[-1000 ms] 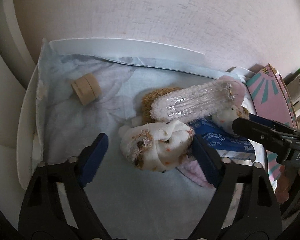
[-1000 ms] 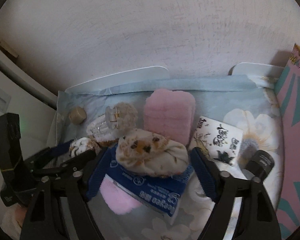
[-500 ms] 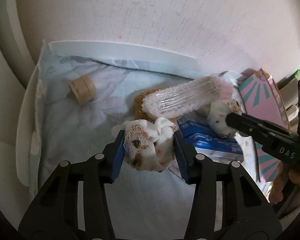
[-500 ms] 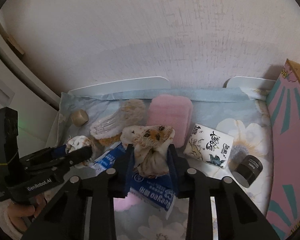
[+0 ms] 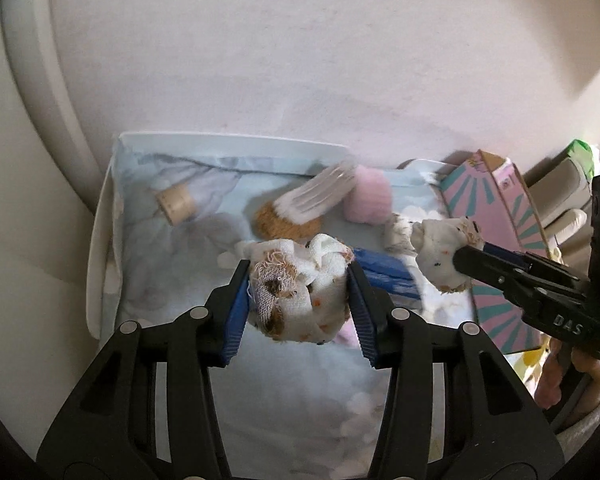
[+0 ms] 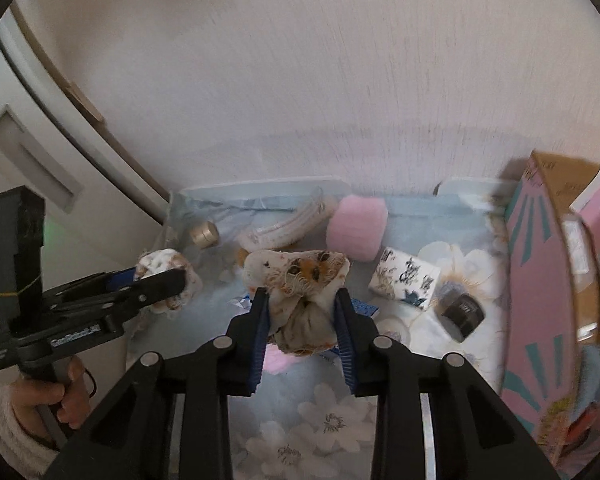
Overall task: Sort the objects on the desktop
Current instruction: 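Carry both cloths into the cardboard box and release them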
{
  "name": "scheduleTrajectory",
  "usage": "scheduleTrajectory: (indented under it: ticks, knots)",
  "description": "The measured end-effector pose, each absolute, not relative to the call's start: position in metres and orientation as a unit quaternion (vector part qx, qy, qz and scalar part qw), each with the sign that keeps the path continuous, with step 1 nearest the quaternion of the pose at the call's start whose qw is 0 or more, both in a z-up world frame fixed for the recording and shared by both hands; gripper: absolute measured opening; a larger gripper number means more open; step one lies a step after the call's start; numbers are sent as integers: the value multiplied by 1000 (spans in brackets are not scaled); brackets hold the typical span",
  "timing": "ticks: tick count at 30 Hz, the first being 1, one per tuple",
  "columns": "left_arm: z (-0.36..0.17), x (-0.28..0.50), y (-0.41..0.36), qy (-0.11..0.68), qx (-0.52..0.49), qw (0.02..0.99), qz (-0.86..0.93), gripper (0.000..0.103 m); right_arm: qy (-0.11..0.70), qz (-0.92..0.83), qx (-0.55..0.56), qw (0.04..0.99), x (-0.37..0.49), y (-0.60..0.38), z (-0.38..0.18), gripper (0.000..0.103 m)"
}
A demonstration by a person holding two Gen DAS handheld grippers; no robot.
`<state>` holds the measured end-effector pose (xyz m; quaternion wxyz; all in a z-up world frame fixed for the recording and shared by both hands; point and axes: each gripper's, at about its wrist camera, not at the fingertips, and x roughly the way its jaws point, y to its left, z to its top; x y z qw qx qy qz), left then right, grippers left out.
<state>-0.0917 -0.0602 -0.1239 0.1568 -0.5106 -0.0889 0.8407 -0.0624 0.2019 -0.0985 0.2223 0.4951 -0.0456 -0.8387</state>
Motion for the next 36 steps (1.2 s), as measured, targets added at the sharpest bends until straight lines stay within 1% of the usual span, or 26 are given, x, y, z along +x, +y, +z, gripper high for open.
scheduleTrajectory:
  ticks: [5,10,16,20,26,30,36]
  knots:
    - [-97,-93,-41,-88,-497,173,846,43,-41,-851,475,223,-61,218,-71,29]
    - [-70,-103,-6,-69,-477,202,853,43,-38,-865,456,205,-62,245,-49,29]
    - [-47,-120,48,-48,-462,249,850,43,-49,-881,444,159,-68,294,-33,29]
    - [-35,-133,90,-28,-454,285,844,43,-48,-885,451,110,-69,333,-27,29]
    - [-29,-161,153,-14,-462,333,822,43,-47,-887,454,65,-68,374,-26,29]
    - [-31,-173,193,0,-470,361,805,43,-63,-881,466,47,-70,402,-37,29]
    - [-45,-178,248,38,-485,383,785,43,-67,-872,485,30,-78,428,-59,29]
